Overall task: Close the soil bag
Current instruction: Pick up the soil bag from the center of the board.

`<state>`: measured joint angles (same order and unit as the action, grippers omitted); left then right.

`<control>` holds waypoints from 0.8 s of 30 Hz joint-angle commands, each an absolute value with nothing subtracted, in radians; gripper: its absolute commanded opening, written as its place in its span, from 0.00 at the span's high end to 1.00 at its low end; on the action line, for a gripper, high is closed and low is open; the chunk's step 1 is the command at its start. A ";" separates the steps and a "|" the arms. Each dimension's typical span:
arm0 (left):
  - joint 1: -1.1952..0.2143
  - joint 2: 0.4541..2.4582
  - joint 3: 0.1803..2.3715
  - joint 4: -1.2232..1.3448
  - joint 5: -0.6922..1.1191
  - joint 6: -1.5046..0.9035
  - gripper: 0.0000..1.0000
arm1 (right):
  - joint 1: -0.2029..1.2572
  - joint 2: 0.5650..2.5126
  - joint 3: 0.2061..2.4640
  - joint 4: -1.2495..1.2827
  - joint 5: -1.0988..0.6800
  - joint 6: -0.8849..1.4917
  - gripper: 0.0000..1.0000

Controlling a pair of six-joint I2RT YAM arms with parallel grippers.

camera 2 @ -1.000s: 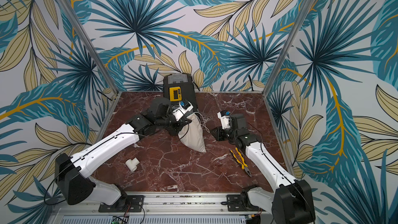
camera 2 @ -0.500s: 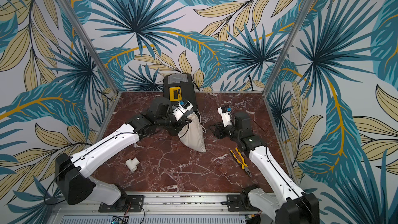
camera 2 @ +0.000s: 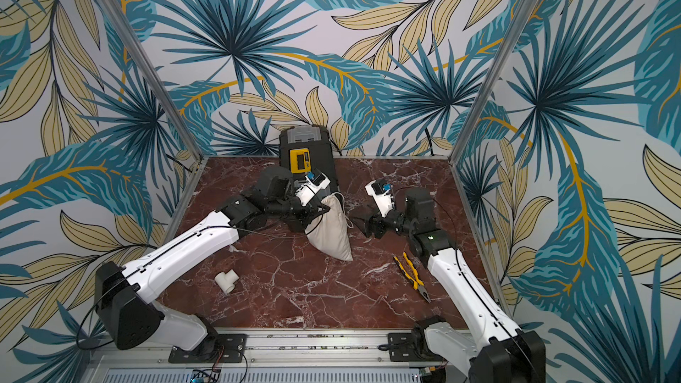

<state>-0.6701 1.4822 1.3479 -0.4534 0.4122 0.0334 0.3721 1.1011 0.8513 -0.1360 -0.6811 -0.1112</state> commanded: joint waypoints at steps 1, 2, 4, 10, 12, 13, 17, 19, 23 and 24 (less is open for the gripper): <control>-0.663 1.504 1.344 -0.457 0.495 -0.001 1.00 | 0.373 1.123 0.869 -0.131 -0.749 -0.221 0.22; -0.661 1.509 1.342 -0.466 0.505 -0.005 1.00 | 0.375 1.135 0.875 -0.143 -0.759 -0.244 0.21; -0.656 1.520 1.333 -0.478 0.528 -0.018 1.00 | 0.385 1.164 0.890 -0.170 -0.768 -0.287 0.20; -0.643 1.522 1.303 -0.482 0.545 -0.045 1.00 | 0.425 1.208 0.898 -0.207 -0.793 -0.348 0.18; -0.641 1.511 1.300 -0.477 0.539 -0.045 1.00 | 0.433 1.216 0.891 -0.203 -0.808 -0.352 0.18; -0.640 1.505 1.301 -0.476 0.535 -0.045 1.00 | 0.435 1.218 0.887 -0.200 -0.812 -0.349 0.18; -0.638 1.478 1.310 -0.473 0.533 -0.043 1.00 | 0.437 1.222 0.861 -0.153 -0.831 -0.333 0.18; -0.638 1.462 1.319 -0.480 0.534 -0.043 1.00 | 0.441 1.230 0.860 -0.127 -0.854 -0.317 0.17; -0.639 1.436 1.338 -0.481 0.536 -0.039 1.00 | 0.458 1.248 0.868 -0.107 -0.868 -0.318 0.17; -0.640 1.430 1.343 -0.477 0.540 -0.038 1.00 | 0.461 1.254 0.870 -0.107 -0.869 -0.318 0.17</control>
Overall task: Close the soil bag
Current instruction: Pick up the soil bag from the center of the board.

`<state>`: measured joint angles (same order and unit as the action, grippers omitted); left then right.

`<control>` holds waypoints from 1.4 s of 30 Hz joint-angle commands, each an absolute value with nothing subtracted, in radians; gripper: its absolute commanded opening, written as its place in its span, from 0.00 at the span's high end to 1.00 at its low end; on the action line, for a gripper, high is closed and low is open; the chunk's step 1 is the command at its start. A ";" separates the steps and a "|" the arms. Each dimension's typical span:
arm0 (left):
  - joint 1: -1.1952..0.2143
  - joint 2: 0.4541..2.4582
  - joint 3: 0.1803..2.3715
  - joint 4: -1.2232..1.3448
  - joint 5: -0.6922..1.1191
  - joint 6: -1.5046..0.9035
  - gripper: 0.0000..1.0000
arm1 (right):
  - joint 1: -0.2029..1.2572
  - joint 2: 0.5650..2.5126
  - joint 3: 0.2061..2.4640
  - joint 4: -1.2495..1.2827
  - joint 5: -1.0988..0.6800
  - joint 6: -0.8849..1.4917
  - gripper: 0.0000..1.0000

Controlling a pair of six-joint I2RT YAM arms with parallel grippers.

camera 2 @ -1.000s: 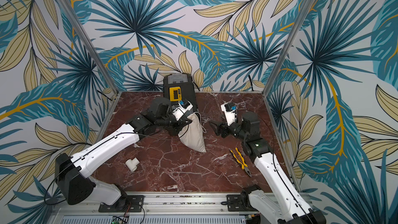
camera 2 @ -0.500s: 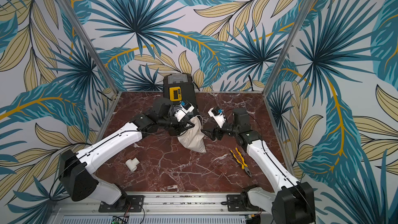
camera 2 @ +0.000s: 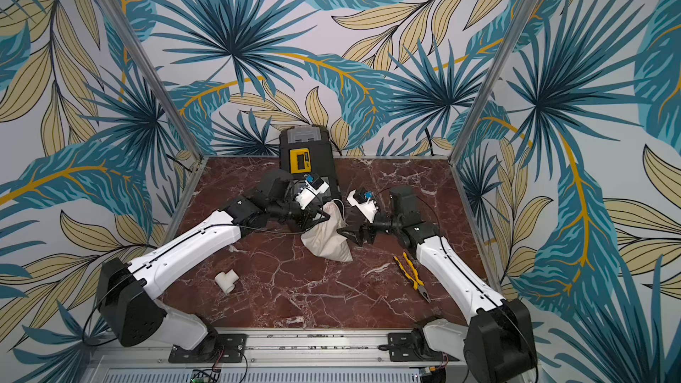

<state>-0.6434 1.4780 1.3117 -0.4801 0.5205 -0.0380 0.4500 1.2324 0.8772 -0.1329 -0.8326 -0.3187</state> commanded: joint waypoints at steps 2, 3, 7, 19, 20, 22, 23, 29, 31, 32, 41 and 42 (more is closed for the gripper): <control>-0.641 1.426 1.356 -0.469 0.546 -0.040 1.00 | 0.464 1.262 0.871 -0.100 -0.869 -0.322 0.17; -0.644 1.424 1.367 -0.470 0.550 -0.038 1.00 | 0.464 1.264 0.870 -0.092 -0.870 -0.323 0.16; -0.656 1.429 1.407 -0.468 0.549 -0.036 1.00 | 0.470 1.272 0.873 -0.059 -0.877 -0.310 0.16; -0.664 1.430 1.459 -0.440 0.532 -0.053 1.00 | 0.564 1.336 0.875 0.040 -0.888 -0.268 0.15; -0.664 1.430 1.460 -0.439 0.531 -0.054 1.00 | 0.574 1.341 0.874 0.040 -0.888 -0.267 0.15; -0.664 1.428 1.463 -0.433 0.527 -0.060 1.00 | 0.591 1.347 0.872 0.044 -0.889 -0.263 0.15; -0.663 1.427 1.465 -0.429 0.522 -0.063 1.00 | 0.599 1.349 0.870 0.045 -0.887 -0.263 0.15; -0.663 1.414 1.471 -0.423 0.471 -0.069 1.00 | 0.610 1.336 0.827 0.070 -0.880 -0.236 0.31; -0.663 1.406 1.466 -0.418 0.456 -0.074 1.00 | 0.610 1.337 0.815 0.075 -0.876 -0.225 0.55; -0.662 1.403 1.462 -0.414 0.444 -0.080 1.00 | 0.610 1.340 0.811 0.081 -0.869 -0.219 0.78; -0.615 1.369 1.409 -0.393 0.286 -0.159 1.00 | 0.616 1.299 0.828 0.095 -0.897 -0.181 1.00; -0.603 1.373 1.406 -0.402 0.268 -0.171 1.00 | 0.618 1.286 0.836 0.077 -0.905 -0.188 1.00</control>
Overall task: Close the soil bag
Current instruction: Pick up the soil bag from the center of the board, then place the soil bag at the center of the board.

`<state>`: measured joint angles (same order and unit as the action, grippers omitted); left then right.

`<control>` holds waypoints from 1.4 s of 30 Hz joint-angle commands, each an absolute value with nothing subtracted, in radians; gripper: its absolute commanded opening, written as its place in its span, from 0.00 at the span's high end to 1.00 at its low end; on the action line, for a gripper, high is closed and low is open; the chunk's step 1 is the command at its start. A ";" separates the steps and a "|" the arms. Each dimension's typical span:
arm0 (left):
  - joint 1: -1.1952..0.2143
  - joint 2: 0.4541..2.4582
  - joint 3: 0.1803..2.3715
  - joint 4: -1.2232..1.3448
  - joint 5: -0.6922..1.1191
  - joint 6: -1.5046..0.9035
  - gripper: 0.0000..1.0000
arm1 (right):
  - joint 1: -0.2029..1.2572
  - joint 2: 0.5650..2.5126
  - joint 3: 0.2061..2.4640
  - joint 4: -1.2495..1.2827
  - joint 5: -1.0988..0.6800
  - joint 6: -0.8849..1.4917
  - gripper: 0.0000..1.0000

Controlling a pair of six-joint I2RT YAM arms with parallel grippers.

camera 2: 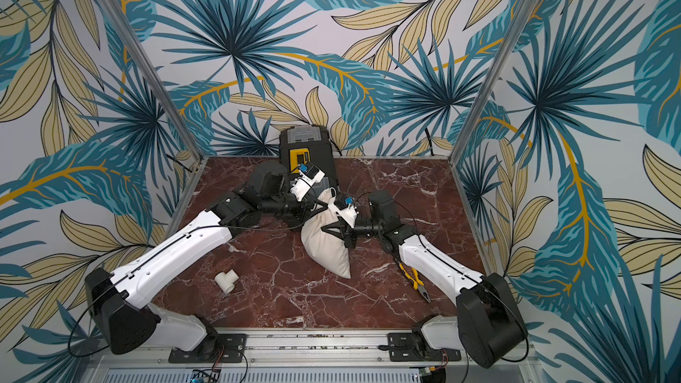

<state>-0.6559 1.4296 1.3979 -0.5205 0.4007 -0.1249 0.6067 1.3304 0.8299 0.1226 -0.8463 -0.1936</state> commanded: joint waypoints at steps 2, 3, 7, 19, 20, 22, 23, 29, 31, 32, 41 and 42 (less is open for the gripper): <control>-0.585 1.393 1.405 -0.430 0.255 -0.186 1.00 | 0.620 1.251 0.854 0.048 -0.919 -0.192 1.00; -0.581 1.407 1.408 -0.459 0.239 -0.191 1.00 | 0.620 1.234 0.865 0.037 -0.925 -0.192 1.00; -0.577 1.469 1.431 -0.582 0.168 -0.192 1.00 | 0.620 1.162 0.915 -0.002 -0.928 -0.187 1.00; -0.577 1.446 1.376 -0.529 0.281 -0.251 0.04 | 0.619 1.093 1.006 -0.038 -0.914 -0.150 1.00; -0.578 1.429 1.368 -0.529 0.263 -0.253 0.01 | 0.620 1.091 1.004 -0.040 -0.907 -0.146 1.00; -0.573 1.375 1.350 -0.524 0.204 -0.260 0.00 | 0.618 1.089 1.006 -0.047 -0.880 -0.142 1.00; -0.568 1.346 1.335 -0.516 0.171 -0.267 0.00 | 0.617 1.084 1.004 -0.045 -0.858 -0.137 1.00; -0.523 1.133 1.254 -0.502 -0.076 -0.298 0.00 | 0.602 1.057 1.021 0.009 -0.619 -0.063 1.00; -0.516 1.091 1.246 -0.534 -0.173 -0.296 0.00 | 0.596 1.059 1.044 0.020 -0.524 -0.041 1.00; -0.513 1.074 1.239 -0.553 -0.206 -0.292 0.00 | 0.593 1.062 1.058 0.028 -0.479 -0.030 1.00; -0.506 1.014 1.158 -0.630 -0.241 -0.322 0.00 | 0.592 1.147 1.189 0.089 0.101 0.020 1.00; -0.506 1.009 1.149 -0.626 -0.243 -0.326 0.00 | 0.591 1.163 1.207 0.099 0.163 0.015 1.00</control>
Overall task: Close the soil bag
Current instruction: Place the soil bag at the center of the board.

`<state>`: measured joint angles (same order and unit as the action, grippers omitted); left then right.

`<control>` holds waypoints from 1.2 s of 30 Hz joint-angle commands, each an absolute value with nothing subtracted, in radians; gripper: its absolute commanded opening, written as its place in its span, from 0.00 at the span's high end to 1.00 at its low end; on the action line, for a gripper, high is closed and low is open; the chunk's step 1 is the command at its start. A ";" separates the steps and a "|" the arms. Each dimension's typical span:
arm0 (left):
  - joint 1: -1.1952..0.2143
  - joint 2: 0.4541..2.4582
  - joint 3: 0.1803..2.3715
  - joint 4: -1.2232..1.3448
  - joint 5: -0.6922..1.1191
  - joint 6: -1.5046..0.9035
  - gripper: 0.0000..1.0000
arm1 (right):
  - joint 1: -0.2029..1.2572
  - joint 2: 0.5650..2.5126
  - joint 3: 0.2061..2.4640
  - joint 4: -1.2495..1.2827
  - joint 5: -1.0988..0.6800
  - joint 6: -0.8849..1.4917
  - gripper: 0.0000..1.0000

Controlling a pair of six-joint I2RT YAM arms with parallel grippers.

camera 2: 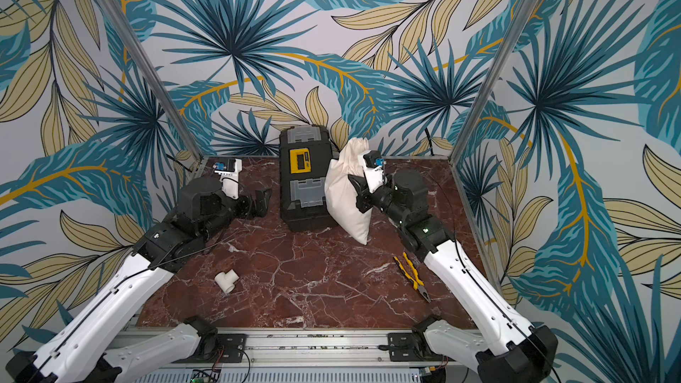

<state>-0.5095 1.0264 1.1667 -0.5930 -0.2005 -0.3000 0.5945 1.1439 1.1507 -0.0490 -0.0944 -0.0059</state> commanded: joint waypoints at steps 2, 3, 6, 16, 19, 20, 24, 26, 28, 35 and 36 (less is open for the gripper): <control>-0.506 1.001 1.139 -0.617 -0.242 -0.331 0.00 | 0.591 1.205 1.234 0.122 0.264 -0.001 1.00; -0.505 0.999 1.137 -0.617 -0.244 -0.335 0.00 | 0.592 1.226 1.246 0.135 0.299 -0.019 1.00; -0.505 1.002 1.138 -0.619 -0.247 -0.344 0.00 | 0.591 1.300 1.295 0.159 0.381 -0.048 1.00; -0.505 1.022 1.116 -0.600 -0.216 -0.399 0.00 | 0.563 1.486 1.345 0.273 0.410 -0.127 1.00; -0.505 1.019 1.103 -0.590 -0.205 -0.400 0.00 | 0.550 1.527 1.332 0.296 0.393 -0.135 1.00; -0.505 1.019 1.100 -0.588 -0.201 -0.402 0.00 | 0.546 1.536 1.325 0.304 0.380 -0.136 1.00; -0.505 1.012 1.093 -0.592 -0.199 -0.406 0.00 | 0.539 1.579 1.284 0.344 0.315 -0.166 1.00; -0.505 1.003 1.089 -0.594 -0.198 -0.409 0.00 | 0.538 1.601 1.260 0.359 0.299 -0.183 1.00; -0.505 0.990 1.081 -0.591 -0.196 -0.411 0.00 | 0.536 1.626 1.230 0.374 0.280 -0.201 1.00; -0.506 0.950 1.059 -0.607 -0.208 -0.413 0.00 | 0.532 1.678 1.136 0.433 0.232 -0.217 1.00; -0.506 0.946 1.055 -0.607 -0.207 -0.413 0.00 | 0.532 1.684 1.117 0.446 0.225 -0.214 1.00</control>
